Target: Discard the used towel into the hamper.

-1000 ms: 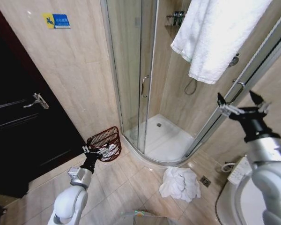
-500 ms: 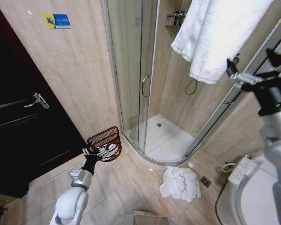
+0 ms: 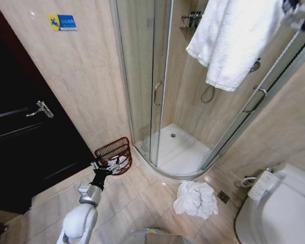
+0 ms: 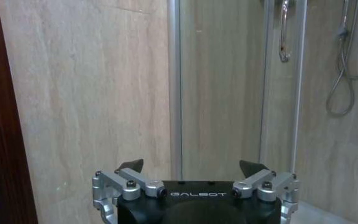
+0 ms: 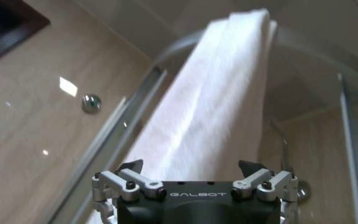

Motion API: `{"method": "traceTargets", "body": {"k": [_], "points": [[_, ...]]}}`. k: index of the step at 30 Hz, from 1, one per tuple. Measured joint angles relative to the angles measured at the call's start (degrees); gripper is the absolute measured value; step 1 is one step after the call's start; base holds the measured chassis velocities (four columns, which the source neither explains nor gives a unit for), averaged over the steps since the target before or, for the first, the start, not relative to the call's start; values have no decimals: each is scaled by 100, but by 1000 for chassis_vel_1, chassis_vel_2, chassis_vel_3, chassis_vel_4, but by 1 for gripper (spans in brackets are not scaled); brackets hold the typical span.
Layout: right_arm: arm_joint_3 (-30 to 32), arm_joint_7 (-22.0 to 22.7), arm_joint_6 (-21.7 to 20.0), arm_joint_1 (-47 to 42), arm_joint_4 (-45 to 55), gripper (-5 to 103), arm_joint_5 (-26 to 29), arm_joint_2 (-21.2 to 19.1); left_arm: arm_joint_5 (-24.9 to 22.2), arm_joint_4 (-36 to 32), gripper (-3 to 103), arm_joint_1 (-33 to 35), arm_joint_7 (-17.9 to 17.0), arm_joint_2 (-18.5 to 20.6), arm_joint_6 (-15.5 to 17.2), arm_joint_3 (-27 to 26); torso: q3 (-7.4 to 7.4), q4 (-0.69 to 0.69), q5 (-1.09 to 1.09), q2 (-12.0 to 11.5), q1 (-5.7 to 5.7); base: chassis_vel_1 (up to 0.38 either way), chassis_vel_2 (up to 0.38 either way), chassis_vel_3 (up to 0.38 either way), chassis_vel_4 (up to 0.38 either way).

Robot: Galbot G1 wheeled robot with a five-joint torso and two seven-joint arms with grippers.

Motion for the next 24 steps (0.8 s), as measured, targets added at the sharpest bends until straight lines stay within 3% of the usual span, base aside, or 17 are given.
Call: {"method": "traceTargets", "body": {"k": [5,10,18,24], "points": [[-1042,262,-236,1489,-429,100,190,-79,0,-25,100,-6,7,-1,-4,3,0,1,-1,0,0,0,0,0,0],[-2065,583,-485,2812,-1025,100,206,142,0,-62,100,-3,63,-17,-20,8,0,1,0,0,0,0,0,0,0],[-2742,1252,-701,3699,-1732,100,137,635,-22,-104,100,20,94,-11,-78,-19,0,2,0,0,1,0,0,0,0],[-3020,1334,-787,4087,-2002,100,217,848,-47,-104,100,12,95,13,-100,-42,0,0,-1,0,0,0,0,0,0]]}}
